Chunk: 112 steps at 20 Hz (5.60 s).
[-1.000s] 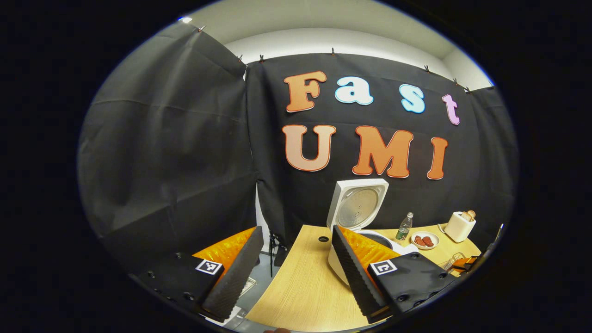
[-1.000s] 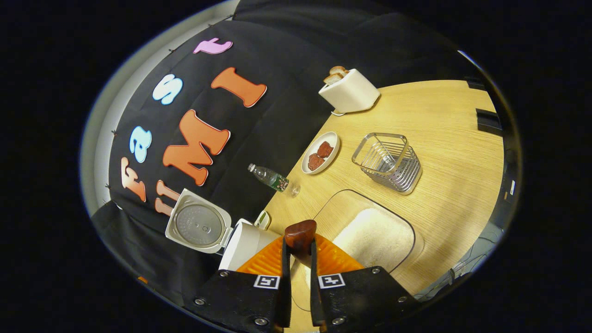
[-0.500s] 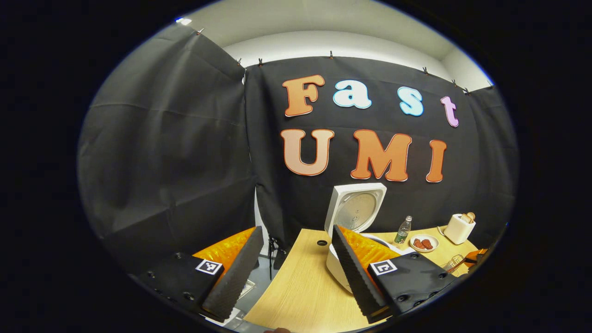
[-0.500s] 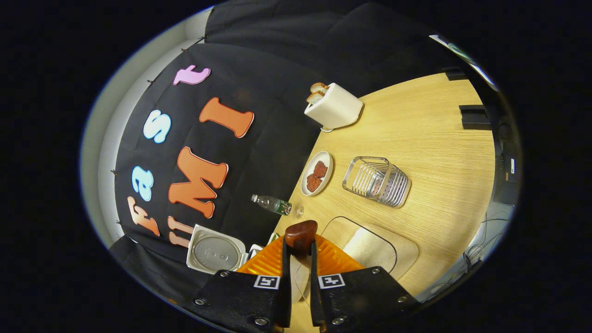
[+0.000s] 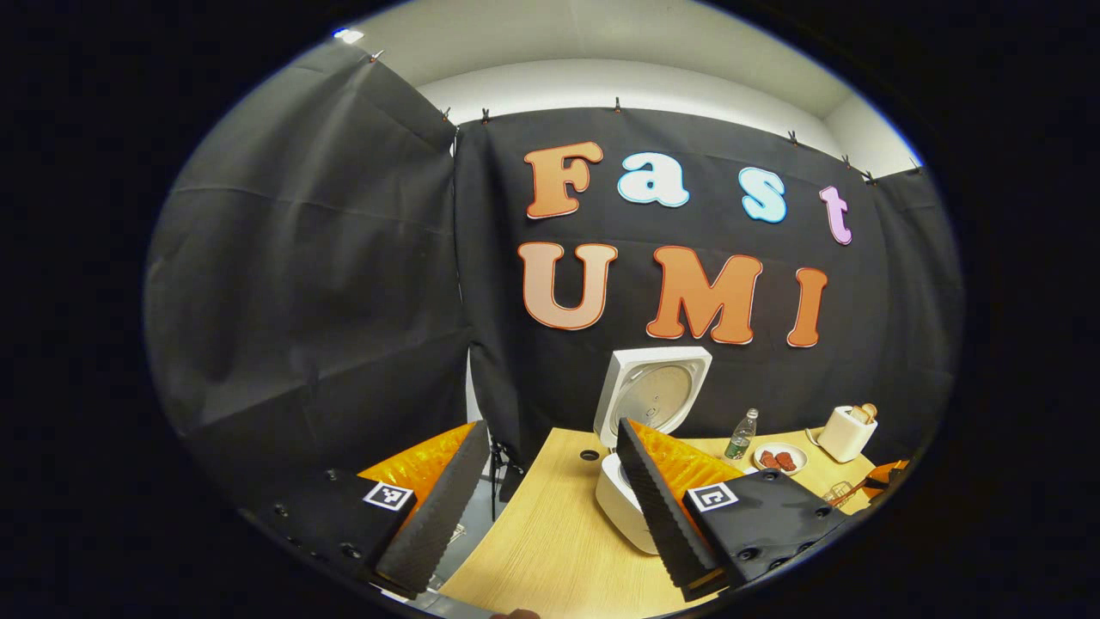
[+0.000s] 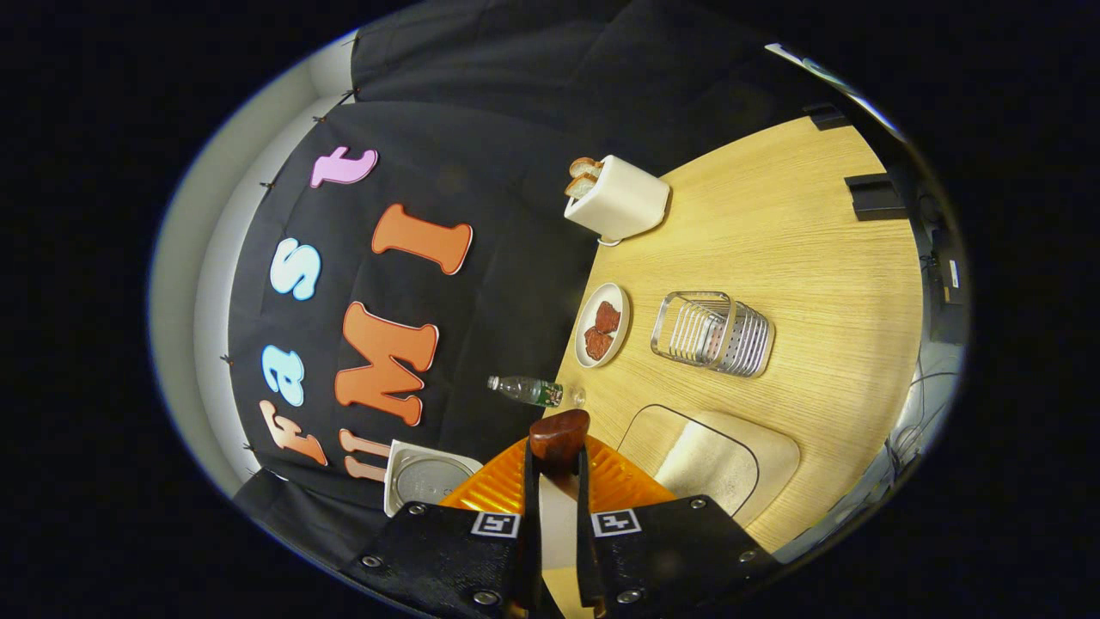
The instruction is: Close the left gripper, press the button to open the rice cooker; take a wooden spoon from the chopstick holder with the right hand, scoop a spoonful of rice and pour it into the rice cooker, then put the wooden spoon back into the chopstick holder.
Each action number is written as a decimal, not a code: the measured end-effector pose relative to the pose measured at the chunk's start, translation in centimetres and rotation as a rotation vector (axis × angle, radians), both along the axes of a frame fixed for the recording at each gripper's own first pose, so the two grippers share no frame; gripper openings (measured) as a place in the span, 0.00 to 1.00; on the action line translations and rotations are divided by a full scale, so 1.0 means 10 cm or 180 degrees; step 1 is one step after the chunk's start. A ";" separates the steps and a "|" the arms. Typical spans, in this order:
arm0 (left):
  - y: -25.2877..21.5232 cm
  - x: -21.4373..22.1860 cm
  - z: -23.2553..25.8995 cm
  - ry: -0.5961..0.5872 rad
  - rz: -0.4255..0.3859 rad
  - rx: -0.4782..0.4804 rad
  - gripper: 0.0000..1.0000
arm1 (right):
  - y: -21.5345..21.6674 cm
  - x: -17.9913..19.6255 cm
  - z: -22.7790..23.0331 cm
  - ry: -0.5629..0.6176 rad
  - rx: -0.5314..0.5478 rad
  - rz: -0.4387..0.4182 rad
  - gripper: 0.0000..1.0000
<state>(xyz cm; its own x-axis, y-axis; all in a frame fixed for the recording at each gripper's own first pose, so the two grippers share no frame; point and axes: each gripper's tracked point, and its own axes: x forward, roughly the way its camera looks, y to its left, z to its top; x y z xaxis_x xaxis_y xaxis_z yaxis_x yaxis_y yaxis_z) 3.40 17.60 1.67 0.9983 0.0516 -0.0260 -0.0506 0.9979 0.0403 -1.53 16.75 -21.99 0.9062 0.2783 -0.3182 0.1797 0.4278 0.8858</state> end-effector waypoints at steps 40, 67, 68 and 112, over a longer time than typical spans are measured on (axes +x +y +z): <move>0.20 0.54 -0.31 0.0228 -0.0049 -0.0118 1.00 | 2.47 1.33 1.10 -0.0381 -0.0072 0.0703 0.16; 0.24 0.70 -0.42 0.0325 0.0013 -0.0089 1.00 | 3.16 1.50 1.37 -0.1124 -0.1356 0.1194 0.16; 0.25 0.71 -0.41 0.0318 0.0013 -0.0088 1.00 | 3.18 1.48 1.38 -0.1148 -0.1392 0.1211 0.16; 0.31 0.48 -0.42 0.0335 0.0139 -0.0105 1.00 | 3.71 0.81 1.59 -0.2380 -0.2912 0.1984 0.16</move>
